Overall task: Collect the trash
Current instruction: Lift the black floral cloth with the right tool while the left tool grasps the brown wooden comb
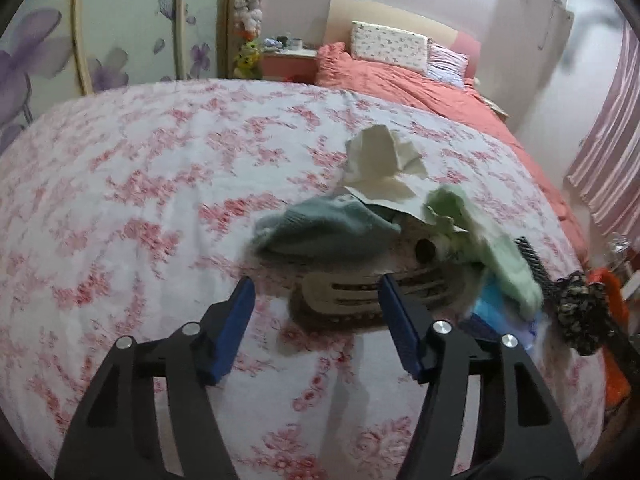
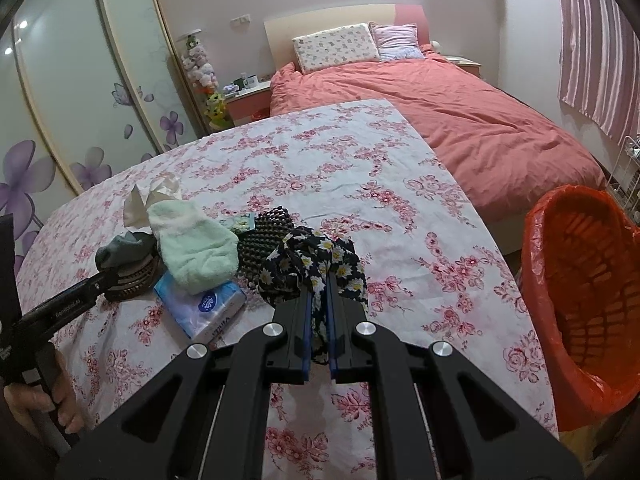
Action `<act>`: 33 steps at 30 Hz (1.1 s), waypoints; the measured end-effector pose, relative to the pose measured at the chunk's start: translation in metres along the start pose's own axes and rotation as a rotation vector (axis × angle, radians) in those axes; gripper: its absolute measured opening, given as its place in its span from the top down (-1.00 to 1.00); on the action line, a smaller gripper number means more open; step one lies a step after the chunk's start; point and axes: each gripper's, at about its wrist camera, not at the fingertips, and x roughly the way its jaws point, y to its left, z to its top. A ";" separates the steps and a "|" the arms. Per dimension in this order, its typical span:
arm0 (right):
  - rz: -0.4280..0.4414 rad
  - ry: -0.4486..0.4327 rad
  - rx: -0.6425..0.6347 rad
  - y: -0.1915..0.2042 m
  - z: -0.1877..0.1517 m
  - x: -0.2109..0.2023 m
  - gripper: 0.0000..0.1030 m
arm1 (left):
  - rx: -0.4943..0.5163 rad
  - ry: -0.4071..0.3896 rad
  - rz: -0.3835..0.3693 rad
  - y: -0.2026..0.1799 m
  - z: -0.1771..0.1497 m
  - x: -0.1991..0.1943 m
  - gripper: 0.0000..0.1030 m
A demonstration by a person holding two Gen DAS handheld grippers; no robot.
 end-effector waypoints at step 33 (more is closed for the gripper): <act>-0.016 -0.001 0.032 -0.020 -0.008 -0.006 0.88 | 0.260 -0.009 -0.085 -0.056 -0.027 -0.014 -0.09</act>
